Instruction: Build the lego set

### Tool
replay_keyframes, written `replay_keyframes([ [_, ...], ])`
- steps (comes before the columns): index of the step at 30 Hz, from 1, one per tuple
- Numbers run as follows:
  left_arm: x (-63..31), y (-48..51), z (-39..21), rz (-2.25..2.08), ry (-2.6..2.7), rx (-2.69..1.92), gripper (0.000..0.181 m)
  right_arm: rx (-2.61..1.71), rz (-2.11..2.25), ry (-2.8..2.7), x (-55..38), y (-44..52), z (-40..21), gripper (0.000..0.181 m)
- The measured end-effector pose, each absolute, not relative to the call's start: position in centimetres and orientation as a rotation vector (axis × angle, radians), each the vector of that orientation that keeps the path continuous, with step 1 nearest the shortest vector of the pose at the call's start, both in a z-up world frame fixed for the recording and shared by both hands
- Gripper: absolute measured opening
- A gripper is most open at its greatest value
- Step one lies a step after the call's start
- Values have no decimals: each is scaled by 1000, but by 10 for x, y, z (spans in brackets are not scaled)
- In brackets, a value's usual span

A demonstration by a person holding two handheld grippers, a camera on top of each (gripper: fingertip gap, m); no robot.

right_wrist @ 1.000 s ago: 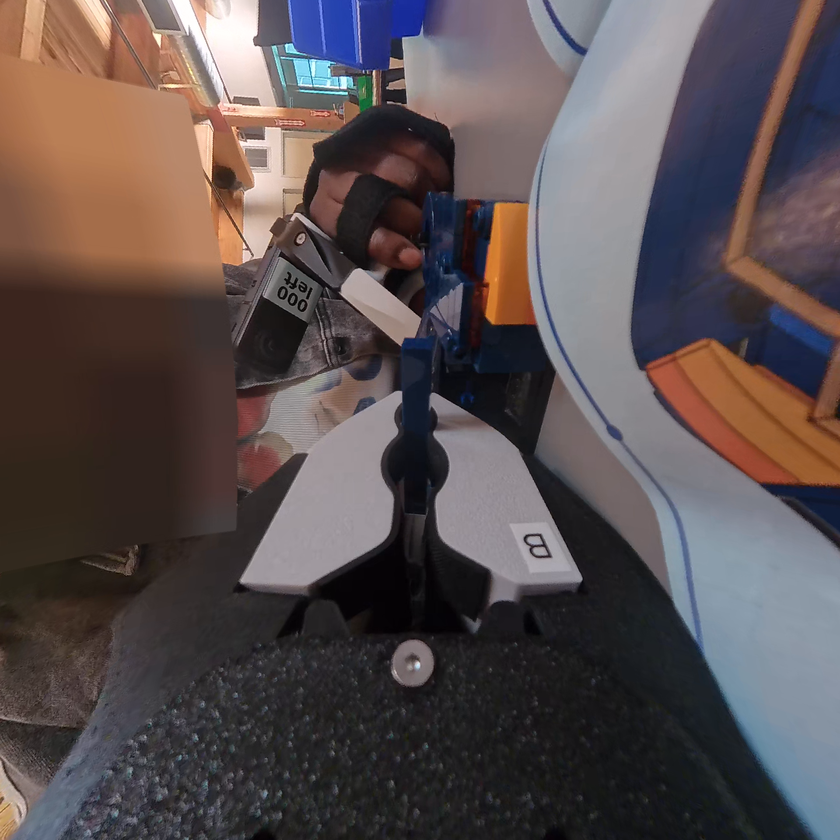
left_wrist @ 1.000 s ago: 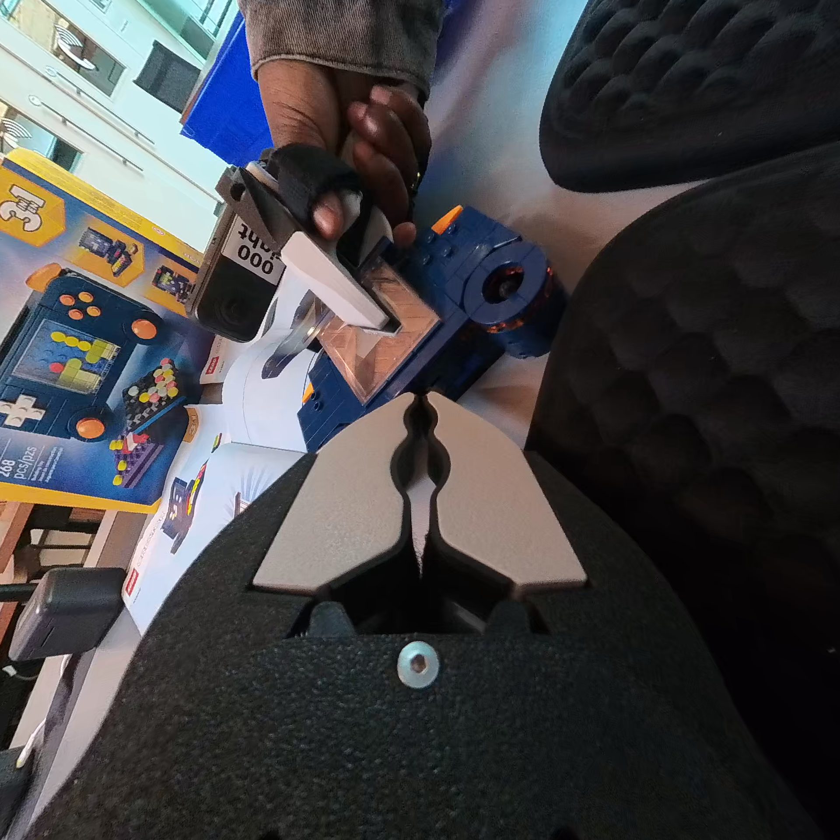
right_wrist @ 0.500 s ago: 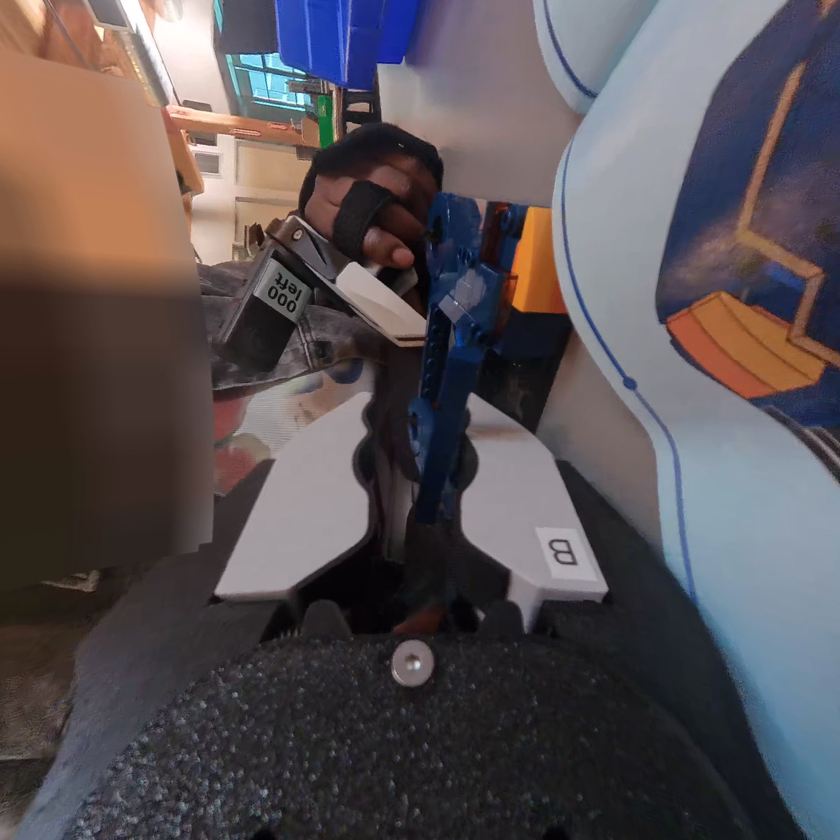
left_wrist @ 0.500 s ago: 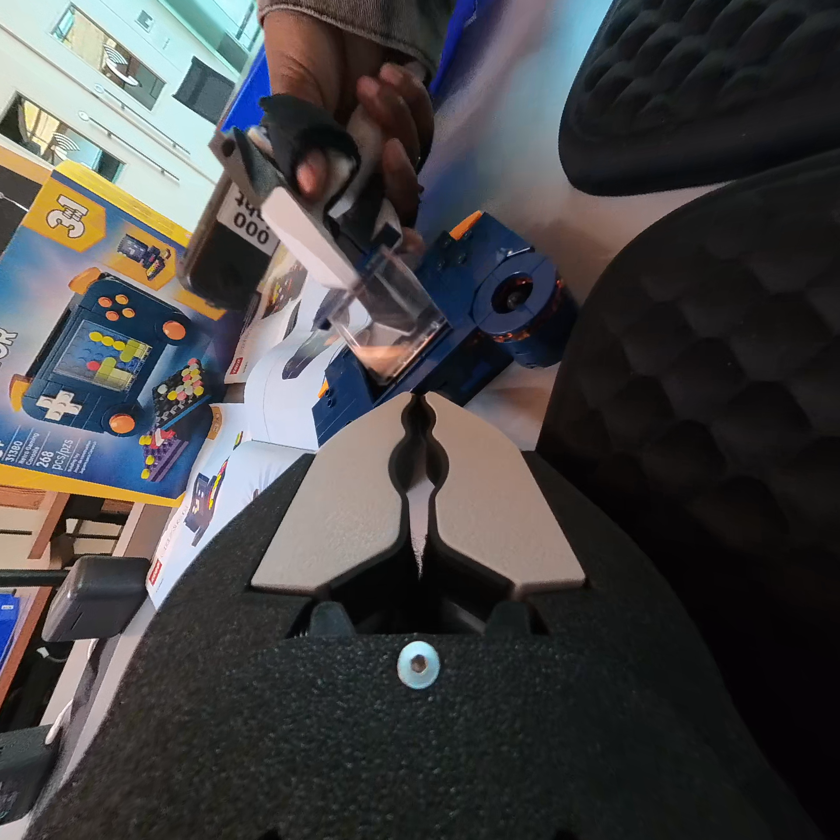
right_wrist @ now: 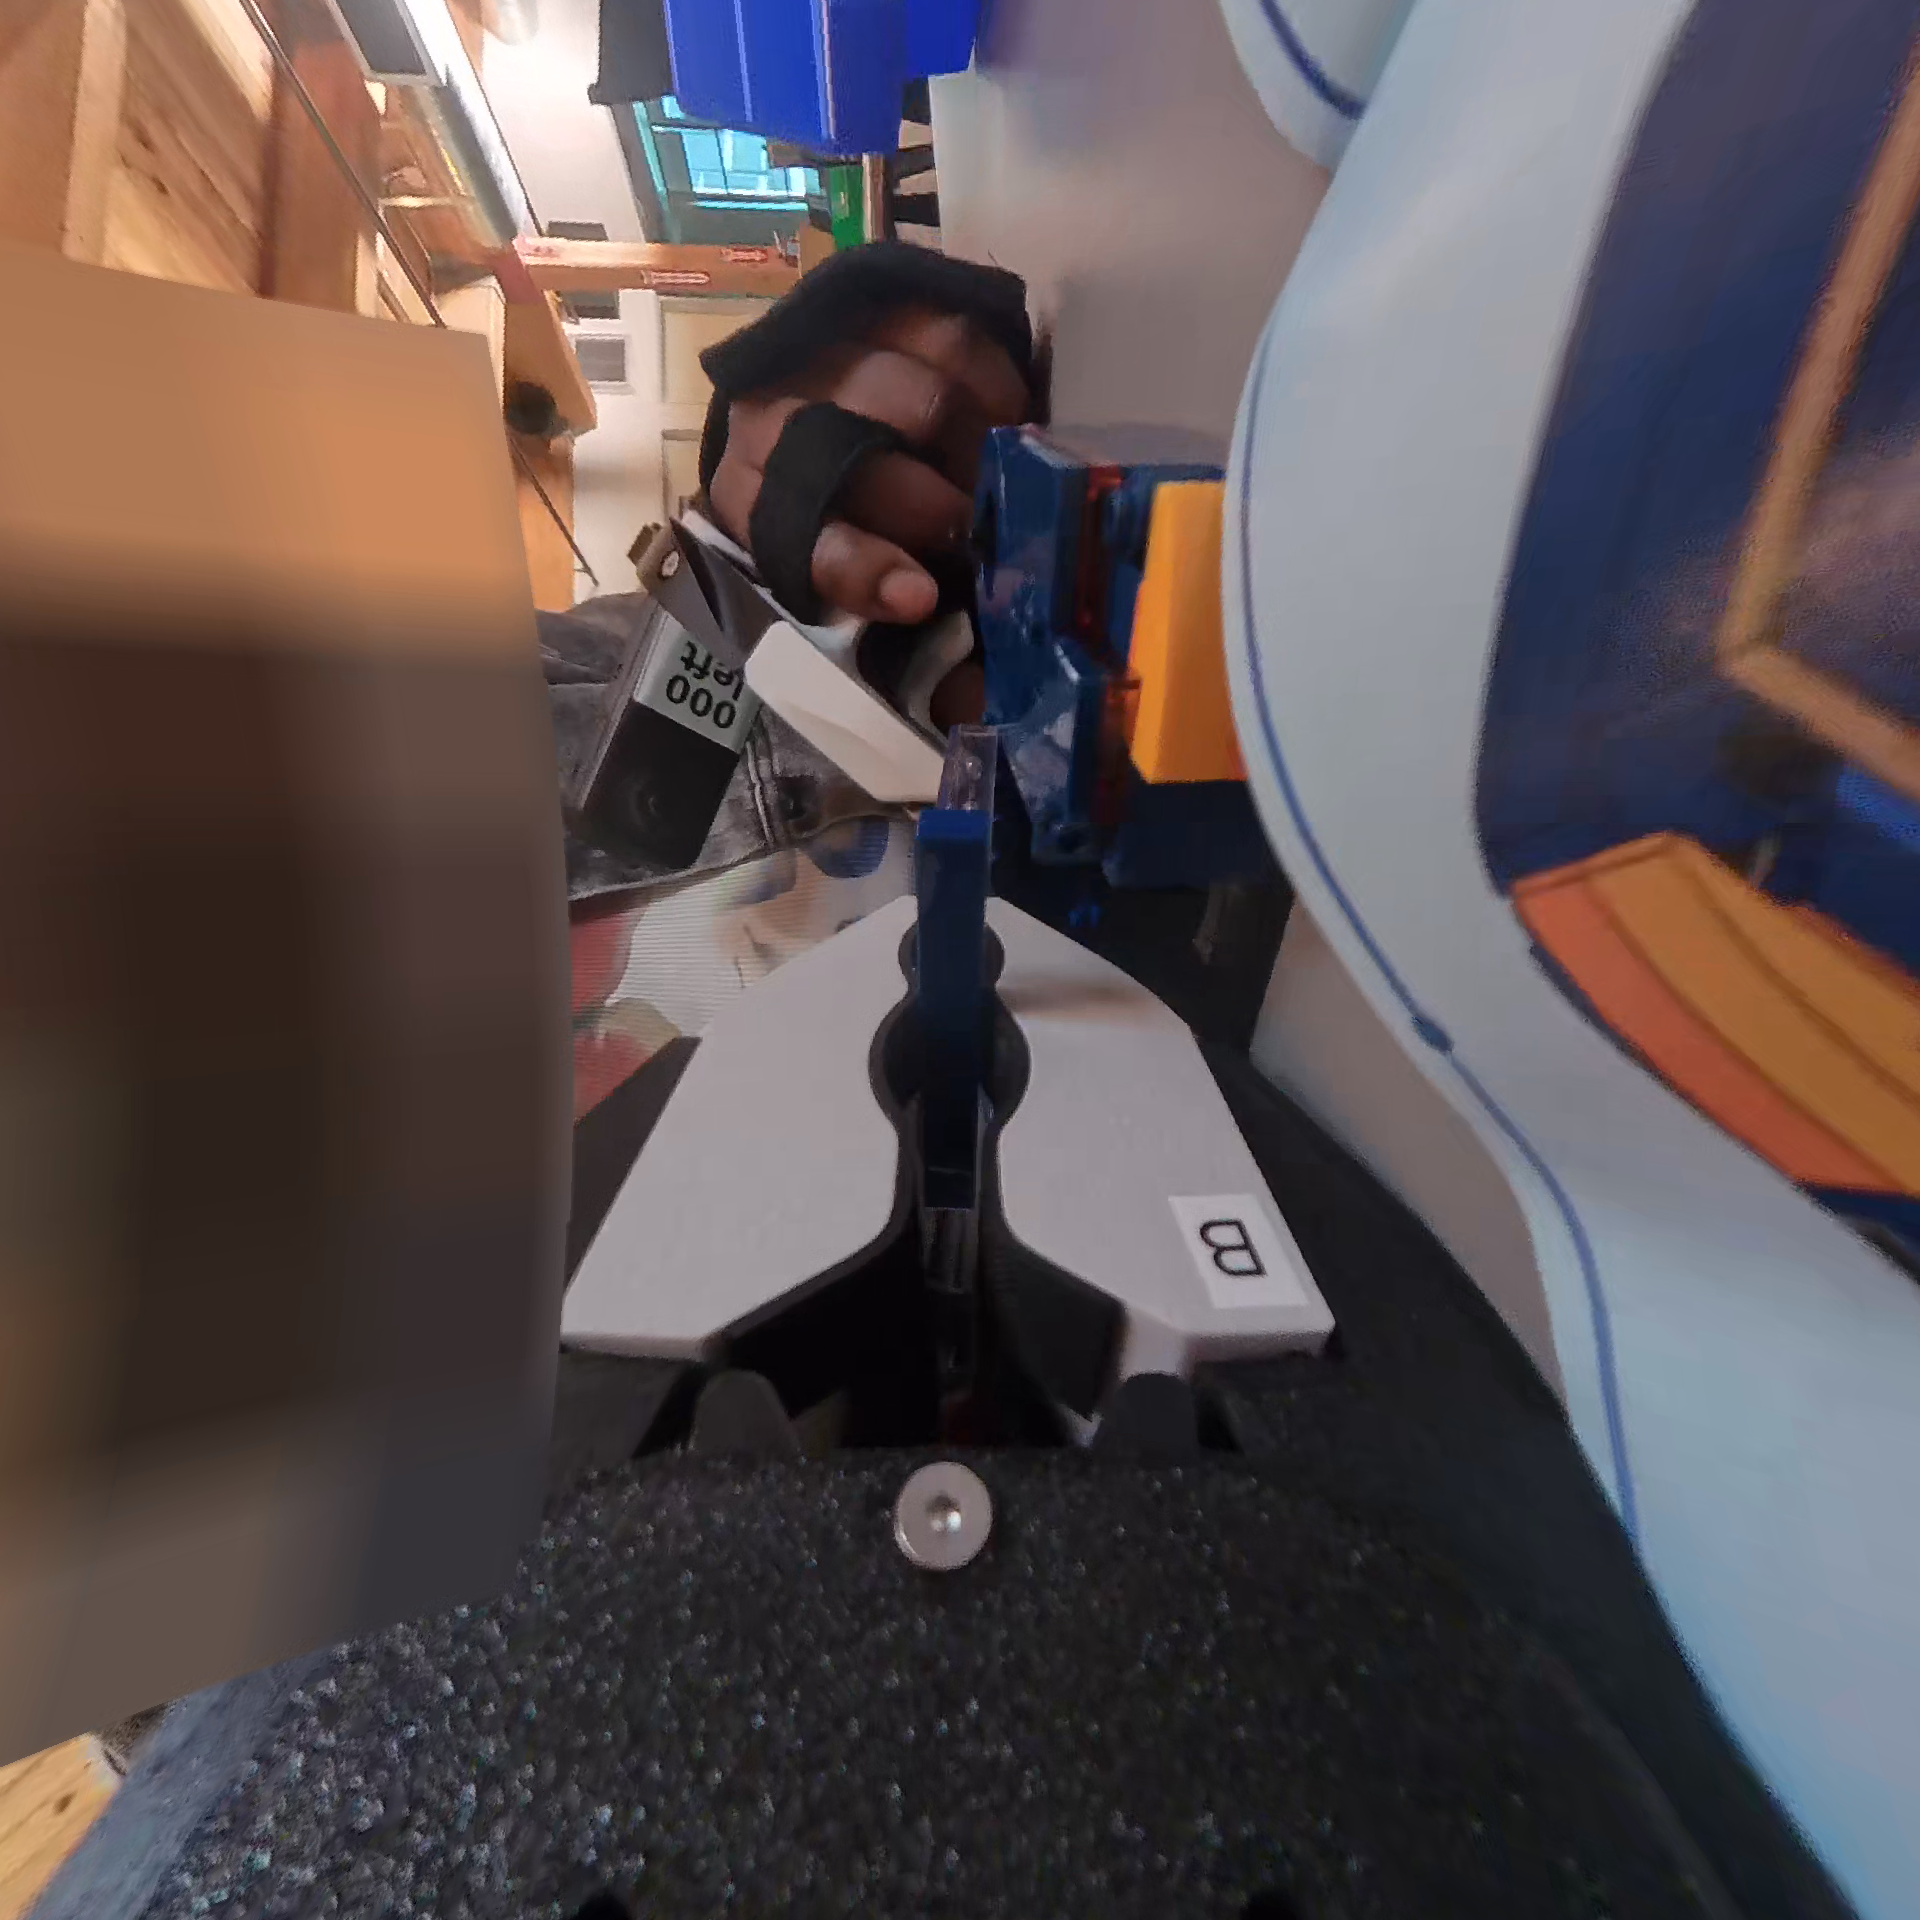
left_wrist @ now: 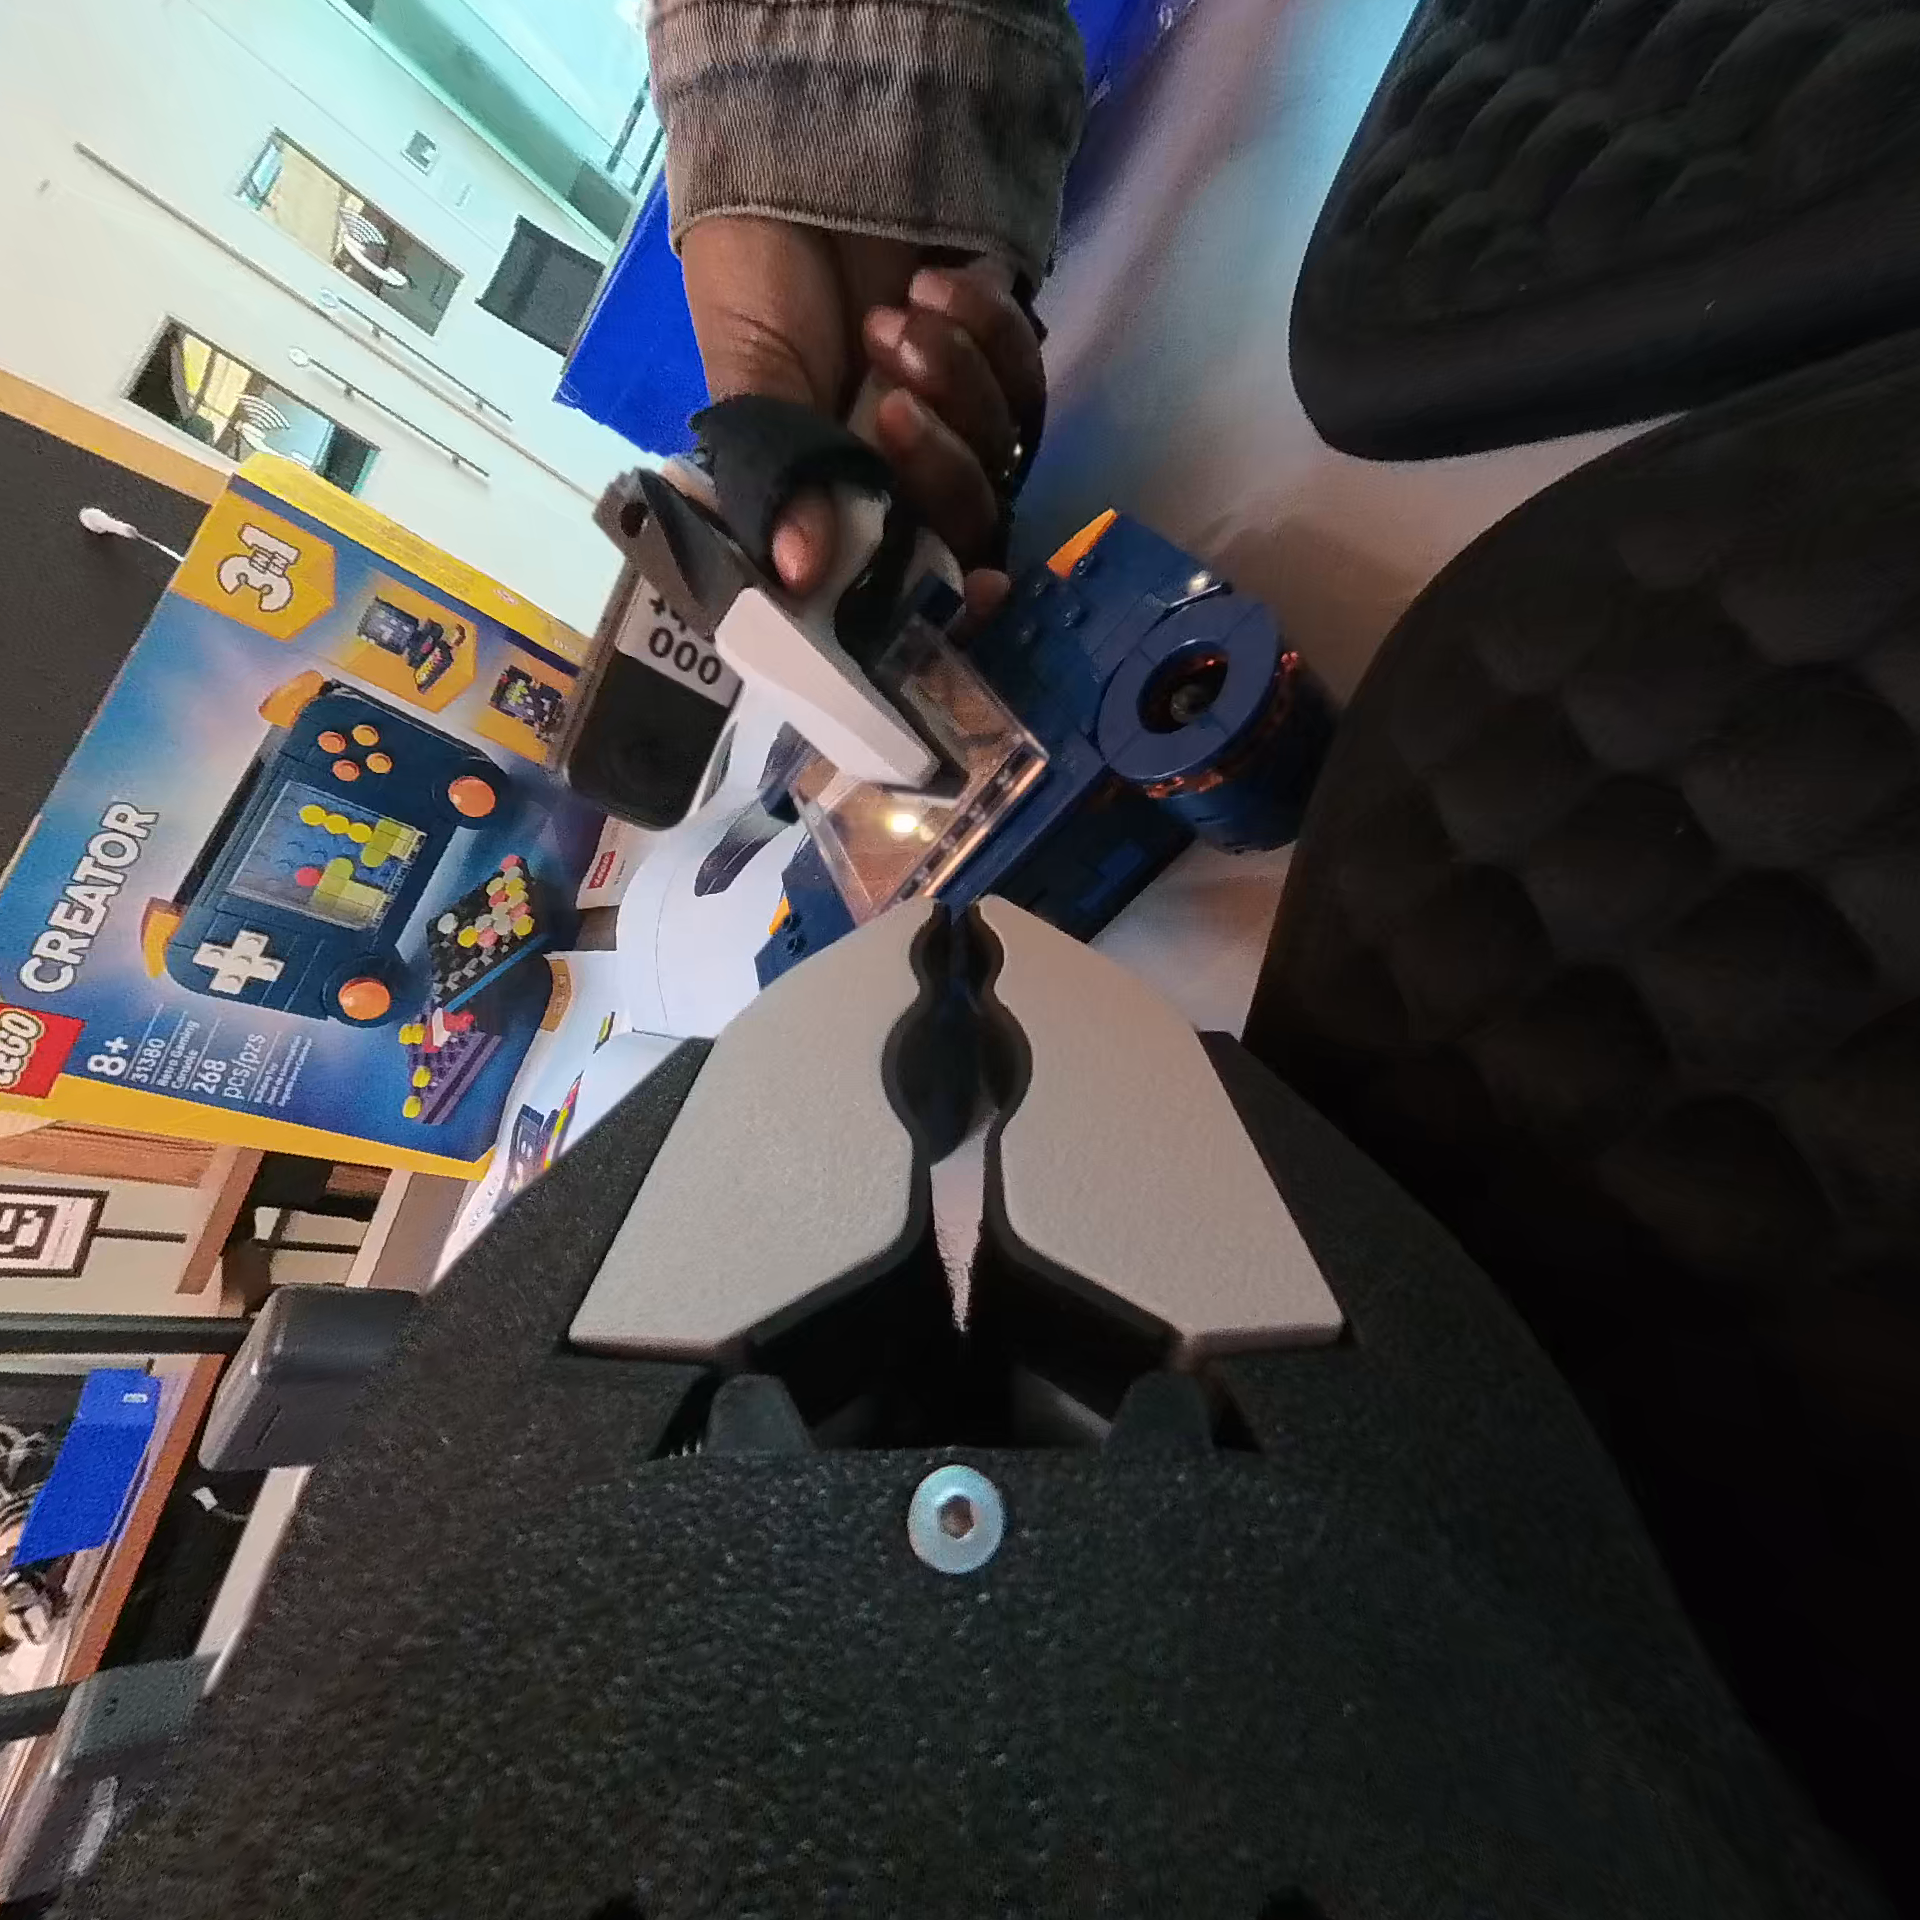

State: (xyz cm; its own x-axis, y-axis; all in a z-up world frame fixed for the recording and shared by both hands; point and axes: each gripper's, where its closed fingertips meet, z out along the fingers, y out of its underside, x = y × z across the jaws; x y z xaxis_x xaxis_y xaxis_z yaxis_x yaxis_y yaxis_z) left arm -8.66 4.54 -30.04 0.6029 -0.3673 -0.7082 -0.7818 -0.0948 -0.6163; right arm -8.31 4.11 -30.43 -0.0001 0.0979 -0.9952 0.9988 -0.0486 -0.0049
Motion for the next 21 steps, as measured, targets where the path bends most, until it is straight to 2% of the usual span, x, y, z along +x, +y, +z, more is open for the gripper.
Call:
replay_keyframes([
  [8, -88, 46, -298, 475, 951, -1689, 7, 1363, -1146, 1290, -83, 42, -310, 5],
  [21, -86, 46, -303, 391, 934, -1738, 4, 1347, -1116, 1294, -83, 38, -310, 4],
])
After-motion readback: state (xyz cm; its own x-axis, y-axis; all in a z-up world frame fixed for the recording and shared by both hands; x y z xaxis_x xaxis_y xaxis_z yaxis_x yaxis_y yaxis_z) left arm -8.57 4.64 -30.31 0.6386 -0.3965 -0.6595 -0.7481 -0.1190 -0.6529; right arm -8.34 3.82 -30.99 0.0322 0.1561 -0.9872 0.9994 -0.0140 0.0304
